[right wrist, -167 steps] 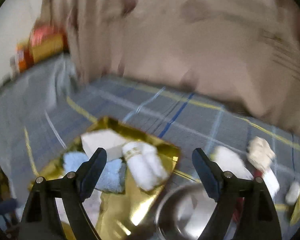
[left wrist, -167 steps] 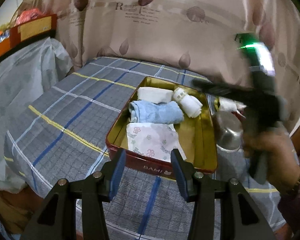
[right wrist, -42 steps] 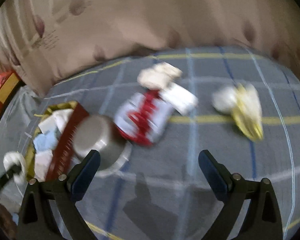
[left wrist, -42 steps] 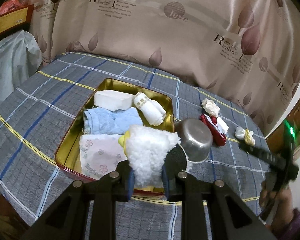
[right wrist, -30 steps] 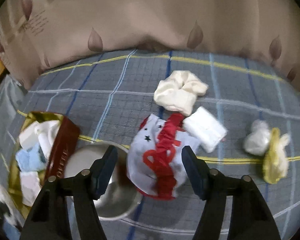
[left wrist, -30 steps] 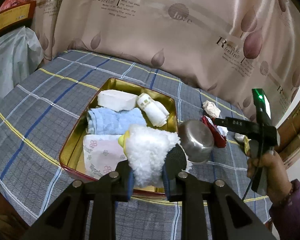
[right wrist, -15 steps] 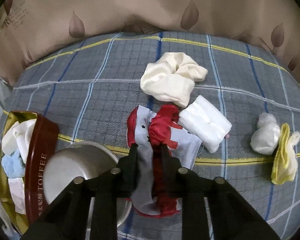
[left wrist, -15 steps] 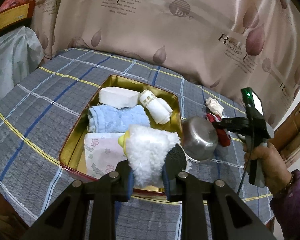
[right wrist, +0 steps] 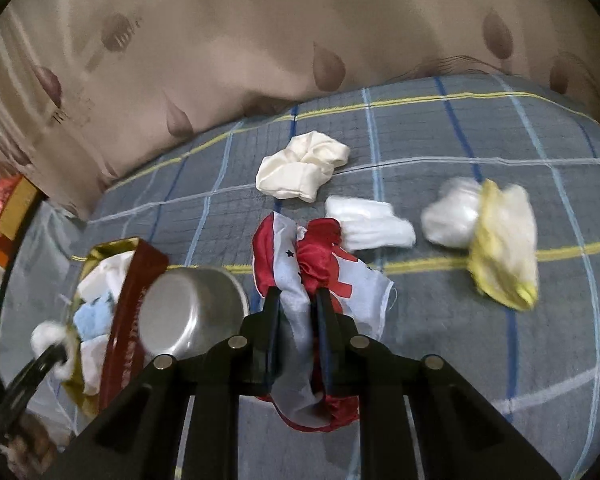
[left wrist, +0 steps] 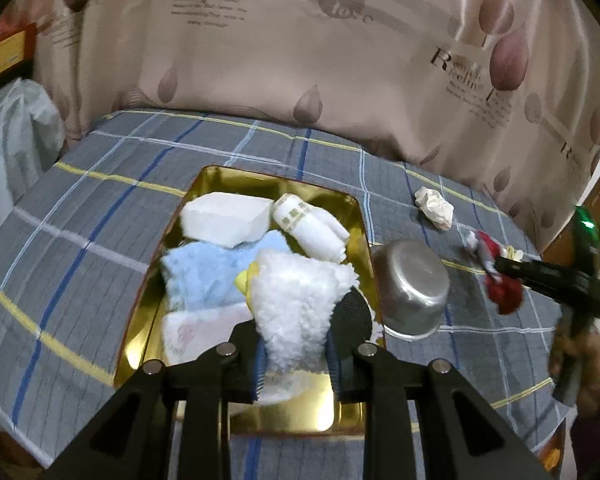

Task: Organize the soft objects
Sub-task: 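Lower the sock into the tray with left while right grasps the red-and-white cloth, then carry the red-and-white cloth into the tray and open the right gripper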

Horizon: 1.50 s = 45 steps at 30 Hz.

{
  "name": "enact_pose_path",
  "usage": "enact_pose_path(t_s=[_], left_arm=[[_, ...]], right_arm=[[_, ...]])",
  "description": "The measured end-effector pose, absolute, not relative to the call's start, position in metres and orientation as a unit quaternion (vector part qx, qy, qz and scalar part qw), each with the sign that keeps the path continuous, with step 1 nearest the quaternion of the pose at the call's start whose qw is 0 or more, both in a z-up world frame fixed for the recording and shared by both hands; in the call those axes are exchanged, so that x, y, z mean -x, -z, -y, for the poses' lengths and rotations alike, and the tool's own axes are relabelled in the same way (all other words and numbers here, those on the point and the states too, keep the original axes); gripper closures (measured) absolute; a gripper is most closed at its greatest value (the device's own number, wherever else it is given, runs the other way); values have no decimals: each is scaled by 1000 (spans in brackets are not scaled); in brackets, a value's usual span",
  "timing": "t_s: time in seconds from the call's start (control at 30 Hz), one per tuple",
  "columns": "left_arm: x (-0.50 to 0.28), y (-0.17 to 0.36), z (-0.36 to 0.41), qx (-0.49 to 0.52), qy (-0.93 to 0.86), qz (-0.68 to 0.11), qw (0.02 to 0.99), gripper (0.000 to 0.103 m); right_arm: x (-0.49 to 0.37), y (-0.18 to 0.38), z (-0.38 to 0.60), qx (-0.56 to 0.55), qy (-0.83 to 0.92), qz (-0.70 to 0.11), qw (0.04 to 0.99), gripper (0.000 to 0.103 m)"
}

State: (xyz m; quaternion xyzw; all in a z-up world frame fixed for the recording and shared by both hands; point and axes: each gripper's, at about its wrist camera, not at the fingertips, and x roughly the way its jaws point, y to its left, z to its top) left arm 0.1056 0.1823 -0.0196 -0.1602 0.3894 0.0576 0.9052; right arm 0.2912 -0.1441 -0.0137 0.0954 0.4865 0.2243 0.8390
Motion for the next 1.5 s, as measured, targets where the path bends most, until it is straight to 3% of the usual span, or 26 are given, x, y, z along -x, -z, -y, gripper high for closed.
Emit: enact_pose_path(t_s=[0.4,0.6,0.93,1.23,1.5], left_arm=[[-150,50,-170,132,-50,-419,897,75],[-150,60,-167,124,-55,-433,891,59],[-140,39,-161,102,-72,-421,898,53],[-81,-6,-174,139,-138,-358,913,53],[-16,2,-174,105,-229,-371,894,52]], right_arm=[[-245,8,184,-122,-236,-472,840,88],[-234,2,179,-119,-251,-465,841,88],[-220,-4,170,-120,-269,-459,838,88],[-206,-32,129,-116,-331,-446,824,88],[-192,-52,18,-82,-429,-452,778,88]])
